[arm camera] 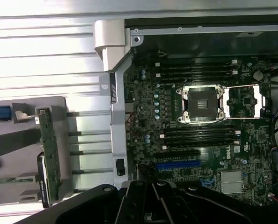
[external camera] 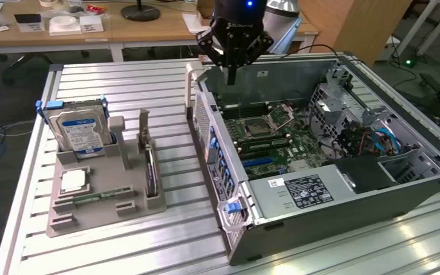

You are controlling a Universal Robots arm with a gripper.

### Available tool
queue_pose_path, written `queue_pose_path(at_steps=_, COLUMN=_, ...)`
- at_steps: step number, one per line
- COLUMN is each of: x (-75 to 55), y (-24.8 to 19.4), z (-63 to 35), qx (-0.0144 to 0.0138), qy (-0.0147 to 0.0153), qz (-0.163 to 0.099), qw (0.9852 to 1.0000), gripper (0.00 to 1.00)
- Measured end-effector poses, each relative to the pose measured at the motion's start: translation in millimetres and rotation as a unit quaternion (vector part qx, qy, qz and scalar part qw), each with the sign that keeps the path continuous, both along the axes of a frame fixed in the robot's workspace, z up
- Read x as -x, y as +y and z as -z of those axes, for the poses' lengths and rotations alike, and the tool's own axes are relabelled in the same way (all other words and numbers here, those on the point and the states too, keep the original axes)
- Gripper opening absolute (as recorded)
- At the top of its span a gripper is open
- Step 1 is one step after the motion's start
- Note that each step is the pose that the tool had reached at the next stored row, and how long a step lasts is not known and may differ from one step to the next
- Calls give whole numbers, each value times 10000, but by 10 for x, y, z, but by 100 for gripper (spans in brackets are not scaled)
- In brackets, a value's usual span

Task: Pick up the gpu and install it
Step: 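Reach for the gpu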

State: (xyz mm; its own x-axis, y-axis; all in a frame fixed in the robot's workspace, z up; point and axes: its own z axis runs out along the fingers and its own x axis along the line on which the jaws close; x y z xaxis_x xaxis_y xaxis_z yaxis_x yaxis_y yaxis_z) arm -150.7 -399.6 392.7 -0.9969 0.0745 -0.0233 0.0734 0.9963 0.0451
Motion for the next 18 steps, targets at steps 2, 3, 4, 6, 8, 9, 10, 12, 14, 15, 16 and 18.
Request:
queue_pose_path(at_steps=2, x=51, y=-1, z=1, qx=0, qy=0, qz=-1, qw=10000, gripper=11)
queue_pose_path(at_steps=3, x=74, y=-2, z=1, qx=0, qy=0, qz=-1, qw=10000, gripper=11)
queue_pose_path(at_steps=4, x=99, y=-3, z=2, qx=0, qy=0, qz=-1, qw=10000, gripper=11)
queue_pose_path(at_steps=6, x=140, y=-4, z=4, qx=0, qy=0, qz=-1, qw=10000, gripper=11)
queue_pose_path(at_steps=8, x=173, y=-6, z=5, qx=0, qy=0, qz=-2, qw=10000, gripper=11)
queue_pose_path(at_steps=9, x=191, y=-7, z=6, qx=0, qy=0, qz=-2, qw=10000, gripper=11)
queue_pose_path(at_steps=10, x=213, y=-8, z=7, qx=0, qy=0, qz=-3, qw=10000, gripper=11)
queue_pose_path(at_steps=12, x=247, y=-9, z=8, qx=0, qy=0, qz=-3, qw=10000, gripper=11)
queue_pose_path(at_steps=14, x=278, y=-12, z=9, qx=0, qy=0, qz=-4, qw=10000, gripper=11)
queue_pose_path(at_steps=15, x=290, y=-15, z=9, qx=0, qy=0, qz=-9, qw=10000, gripper=11)
queue_pose_path(at_steps=16, x=302, y=-21, z=9, qx=0, qy=0, qz=-25, qw=10000, gripper=11)
queue_pose_path(at_steps=18, x=323, y=-33, z=10, qx=0, qy=0, qz=-78, qw=10000, gripper=11)
